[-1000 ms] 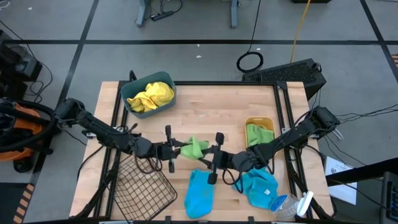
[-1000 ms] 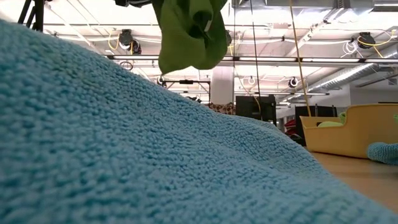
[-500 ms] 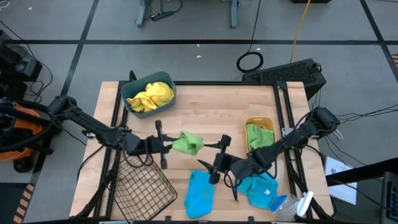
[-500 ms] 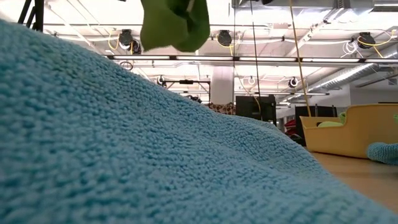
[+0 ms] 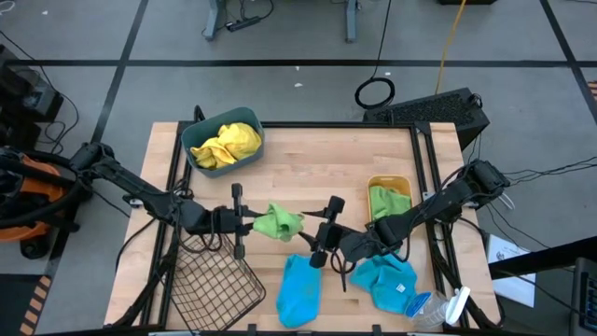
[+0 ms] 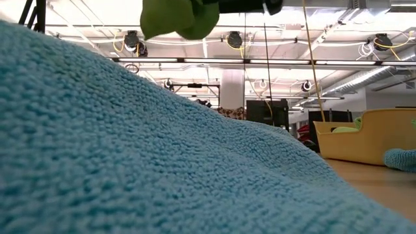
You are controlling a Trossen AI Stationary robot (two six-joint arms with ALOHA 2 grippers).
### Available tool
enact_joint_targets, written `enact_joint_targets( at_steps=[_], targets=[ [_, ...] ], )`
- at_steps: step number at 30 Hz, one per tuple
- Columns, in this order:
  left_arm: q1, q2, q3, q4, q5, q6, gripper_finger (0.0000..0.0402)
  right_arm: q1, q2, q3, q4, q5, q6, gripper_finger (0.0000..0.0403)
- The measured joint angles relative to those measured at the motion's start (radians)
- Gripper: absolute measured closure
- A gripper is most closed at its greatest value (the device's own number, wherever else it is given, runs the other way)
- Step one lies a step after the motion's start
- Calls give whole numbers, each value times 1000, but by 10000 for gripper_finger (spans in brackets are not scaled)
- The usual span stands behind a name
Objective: Sort microfiber towel by color & place in baskets
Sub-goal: Roll upper right green towel
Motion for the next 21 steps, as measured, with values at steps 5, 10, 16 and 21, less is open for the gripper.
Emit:
enact_joint_targets(
  at_steps=[5,10,16,21],
  targets=[
    [4,0,0,17,-10,-5,382,-20,1,0,16,-160,-3,285],
    [34,14,0,4,-30,-33,382,-20,1,0,108,-218,-83,391],
    [68,46,0,-1,-30,-42,382,-18,1,0,202,-281,-117,386],
    [89,74,0,-3,20,-67,382,-18,1,0,248,-297,-128,391]
  ],
)
